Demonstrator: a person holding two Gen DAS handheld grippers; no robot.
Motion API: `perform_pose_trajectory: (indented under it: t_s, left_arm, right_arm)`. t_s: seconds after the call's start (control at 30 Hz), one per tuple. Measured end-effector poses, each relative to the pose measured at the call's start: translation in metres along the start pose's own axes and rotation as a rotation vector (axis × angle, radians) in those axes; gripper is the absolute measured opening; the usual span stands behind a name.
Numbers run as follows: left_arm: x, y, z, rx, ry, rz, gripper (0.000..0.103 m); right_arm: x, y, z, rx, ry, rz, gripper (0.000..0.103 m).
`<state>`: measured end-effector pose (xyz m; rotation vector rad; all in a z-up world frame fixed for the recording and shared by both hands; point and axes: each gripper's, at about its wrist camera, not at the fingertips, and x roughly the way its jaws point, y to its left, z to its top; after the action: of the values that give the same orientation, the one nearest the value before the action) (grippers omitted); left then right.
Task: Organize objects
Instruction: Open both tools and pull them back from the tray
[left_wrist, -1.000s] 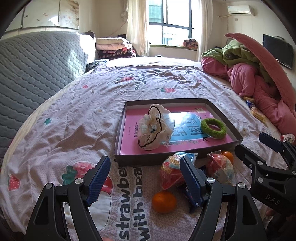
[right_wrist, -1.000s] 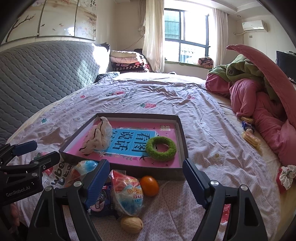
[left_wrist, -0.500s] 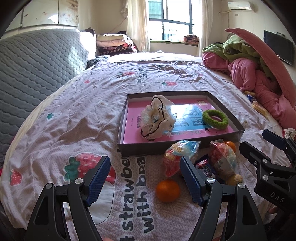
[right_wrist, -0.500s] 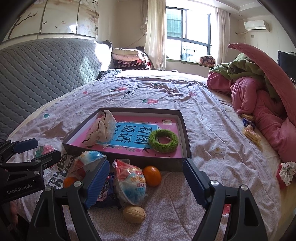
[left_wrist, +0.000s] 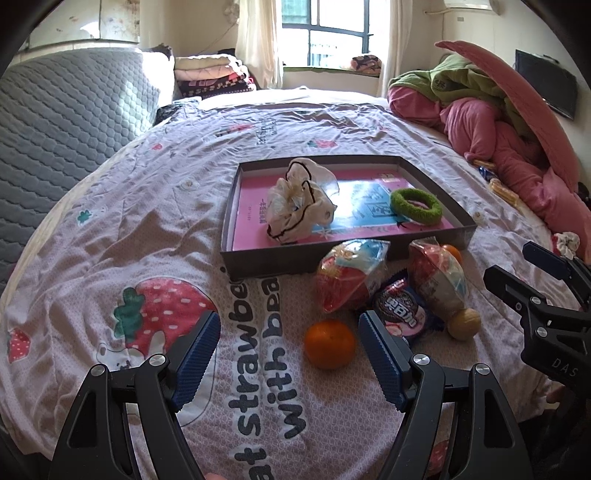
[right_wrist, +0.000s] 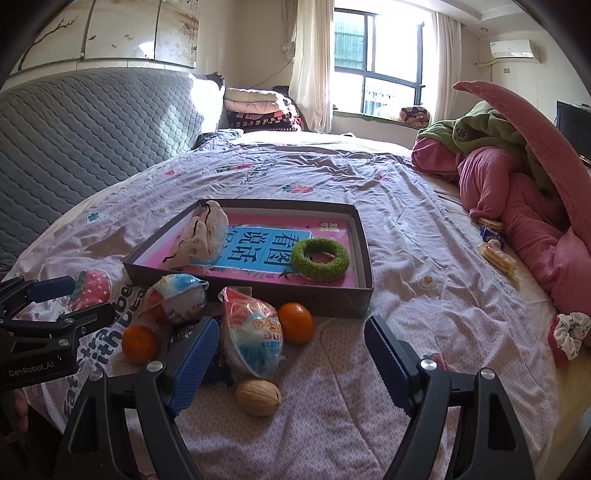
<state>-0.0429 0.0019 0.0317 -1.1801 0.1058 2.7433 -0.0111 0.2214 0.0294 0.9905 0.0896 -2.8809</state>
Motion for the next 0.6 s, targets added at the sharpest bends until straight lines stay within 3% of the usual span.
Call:
perform_pose_trajectory:
  t_s: [0.6]
  left_arm:
    - [0.012, -0.013, -0.017, 0.034, 0.058, -0.043, 0.078]
  right_arm:
    - [0.001, 0.002, -0.029, -0.042, 0.064, 0.025, 0.081]
